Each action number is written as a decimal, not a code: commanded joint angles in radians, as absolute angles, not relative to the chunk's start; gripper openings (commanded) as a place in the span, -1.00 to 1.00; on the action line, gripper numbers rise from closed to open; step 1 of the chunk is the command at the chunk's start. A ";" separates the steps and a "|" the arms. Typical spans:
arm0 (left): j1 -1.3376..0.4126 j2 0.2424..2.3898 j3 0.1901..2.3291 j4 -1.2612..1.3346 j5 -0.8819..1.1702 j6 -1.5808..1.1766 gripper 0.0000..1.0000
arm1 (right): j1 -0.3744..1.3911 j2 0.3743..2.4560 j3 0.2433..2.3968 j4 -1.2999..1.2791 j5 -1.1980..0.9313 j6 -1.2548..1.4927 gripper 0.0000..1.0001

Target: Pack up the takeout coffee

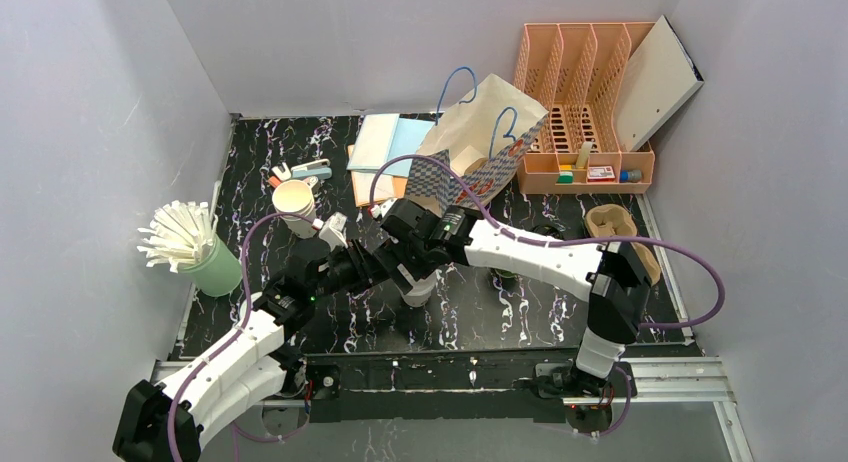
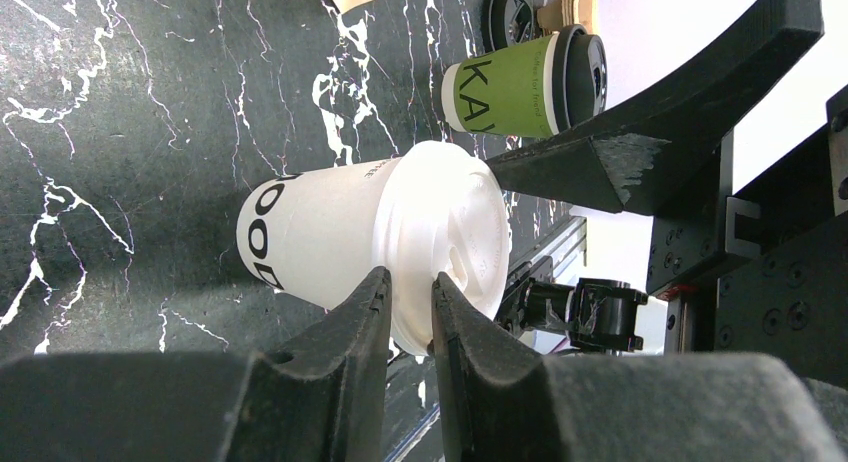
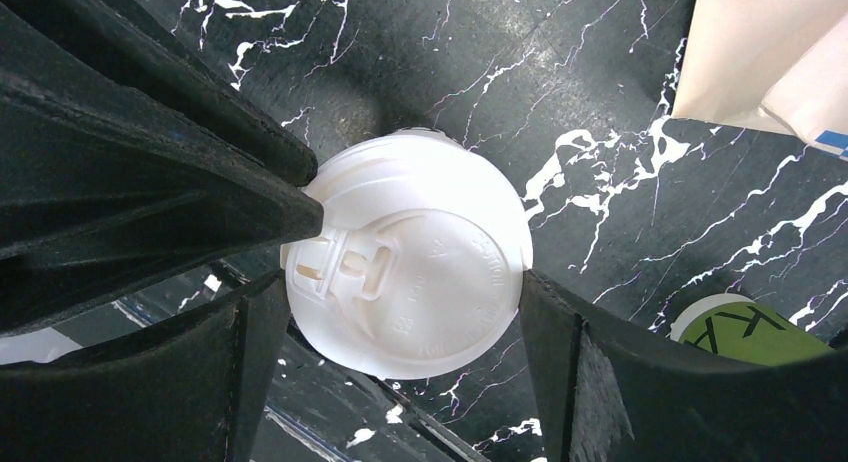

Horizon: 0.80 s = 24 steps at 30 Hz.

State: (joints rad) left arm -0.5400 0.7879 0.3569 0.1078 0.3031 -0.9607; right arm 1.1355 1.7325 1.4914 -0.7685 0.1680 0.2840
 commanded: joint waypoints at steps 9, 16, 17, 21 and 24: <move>-0.545 0.801 0.339 0.043 0.292 -0.928 -0.63 | 1.187 1.744 1.344 -0.761 0.203 0.326 0.76; -0.545 0.805 0.339 0.043 0.293 -0.925 -0.62 | 1.190 1.736 1.320 -0.749 0.207 0.333 0.76; -0.545 0.805 0.338 0.042 0.293 -0.924 -0.63 | 1.190 1.739 1.320 -0.749 0.208 0.333 0.76; -0.545 0.782 0.388 -0.052 0.252 -0.879 -0.61 | 1.190 1.733 1.334 -0.751 0.205 0.326 0.76; -0.537 0.768 0.440 -0.128 0.235 -0.846 -0.60 | 1.190 1.716 1.337 -0.743 0.202 0.321 0.77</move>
State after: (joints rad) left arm -0.5407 0.7788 0.3855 0.0471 0.2871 -0.9222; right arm 1.1721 1.6722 1.3903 -0.6617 0.2447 0.3115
